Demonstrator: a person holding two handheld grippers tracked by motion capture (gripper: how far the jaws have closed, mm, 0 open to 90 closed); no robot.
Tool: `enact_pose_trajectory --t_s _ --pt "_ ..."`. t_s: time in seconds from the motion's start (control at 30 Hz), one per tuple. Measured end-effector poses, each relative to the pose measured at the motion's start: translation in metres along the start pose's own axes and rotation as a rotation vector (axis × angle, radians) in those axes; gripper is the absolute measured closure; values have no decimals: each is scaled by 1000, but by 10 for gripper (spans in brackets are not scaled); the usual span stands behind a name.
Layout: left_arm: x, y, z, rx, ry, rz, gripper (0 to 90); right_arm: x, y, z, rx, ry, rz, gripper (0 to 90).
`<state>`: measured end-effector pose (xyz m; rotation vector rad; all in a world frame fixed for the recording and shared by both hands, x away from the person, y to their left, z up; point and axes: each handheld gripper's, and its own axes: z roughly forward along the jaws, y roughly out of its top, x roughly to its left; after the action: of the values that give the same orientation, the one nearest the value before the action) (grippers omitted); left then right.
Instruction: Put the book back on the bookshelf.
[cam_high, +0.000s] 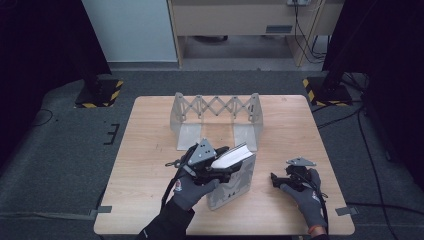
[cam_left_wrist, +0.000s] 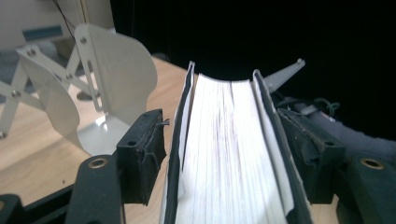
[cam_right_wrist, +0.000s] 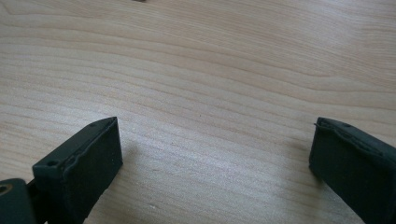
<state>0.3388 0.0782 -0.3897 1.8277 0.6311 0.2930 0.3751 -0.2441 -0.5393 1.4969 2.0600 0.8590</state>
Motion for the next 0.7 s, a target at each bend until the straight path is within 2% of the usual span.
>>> enact_pose_trajectory --t_s 0.2,0.43,0.57,0.7 --pt "4 0 3 39 31 18 332 0 0 0 1 -1 0 30" --pt "4 -1 3 42 13 16 363 0 0 0 1 -2 0 30" --pt "5 -1 3 46 3 2 314 0 0 0 1 -1 -2 29" --pt "5 -1 3 51 -1 0 327 0 0 0 1 -1 -1 29"
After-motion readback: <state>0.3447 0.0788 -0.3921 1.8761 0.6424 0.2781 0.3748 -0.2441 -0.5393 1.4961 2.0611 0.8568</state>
